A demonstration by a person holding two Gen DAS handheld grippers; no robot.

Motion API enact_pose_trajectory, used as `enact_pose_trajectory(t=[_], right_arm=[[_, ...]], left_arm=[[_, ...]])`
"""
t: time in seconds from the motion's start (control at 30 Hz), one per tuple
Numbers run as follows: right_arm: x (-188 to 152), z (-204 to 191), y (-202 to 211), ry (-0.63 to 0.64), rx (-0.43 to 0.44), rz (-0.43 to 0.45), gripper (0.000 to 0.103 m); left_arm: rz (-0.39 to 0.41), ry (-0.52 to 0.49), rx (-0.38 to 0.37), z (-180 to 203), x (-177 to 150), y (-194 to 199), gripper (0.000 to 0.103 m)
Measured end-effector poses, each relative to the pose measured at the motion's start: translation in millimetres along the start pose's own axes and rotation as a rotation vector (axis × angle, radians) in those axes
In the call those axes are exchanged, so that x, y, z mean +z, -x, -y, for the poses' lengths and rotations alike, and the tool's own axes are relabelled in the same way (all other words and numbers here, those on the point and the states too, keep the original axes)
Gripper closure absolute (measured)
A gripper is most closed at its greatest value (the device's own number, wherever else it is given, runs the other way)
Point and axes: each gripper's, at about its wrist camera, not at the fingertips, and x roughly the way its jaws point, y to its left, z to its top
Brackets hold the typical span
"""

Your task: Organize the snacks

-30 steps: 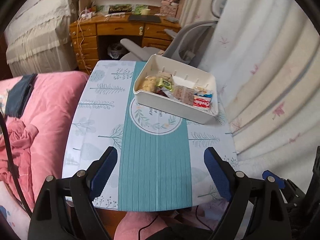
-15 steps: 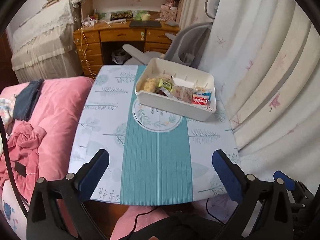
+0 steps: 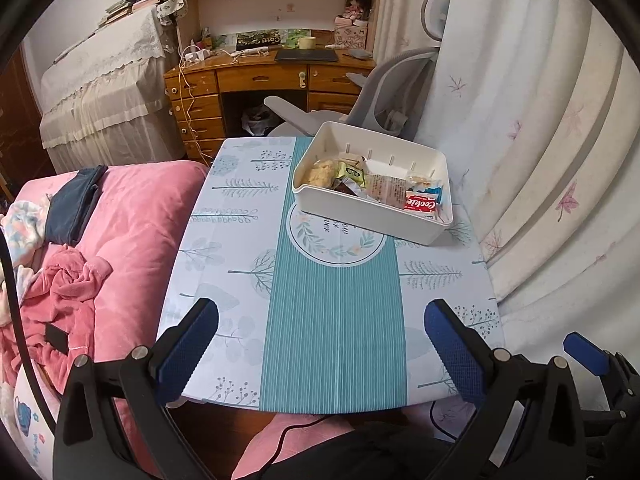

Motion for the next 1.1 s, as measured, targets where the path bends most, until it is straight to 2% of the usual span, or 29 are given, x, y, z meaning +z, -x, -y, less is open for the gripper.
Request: enact_pose_trajectory(t=[0.37,0.53,1.1], right_arm=[[0,-1,-9,-0.019,-0.002,-0.014,0.0],[3,-2,-9,-0.009,0.002,-0.001,0.0],[9,-3,-14,-0.007,0.011,-0.018,0.0]], left_arm=[[-0.001,-0.048,-0.01,7,4,-5,0.001],[0.018,-0.043,-0.001,5,5,-3,0.001],[0.013,-0.048,0.019,8,10,-6,0.001]])
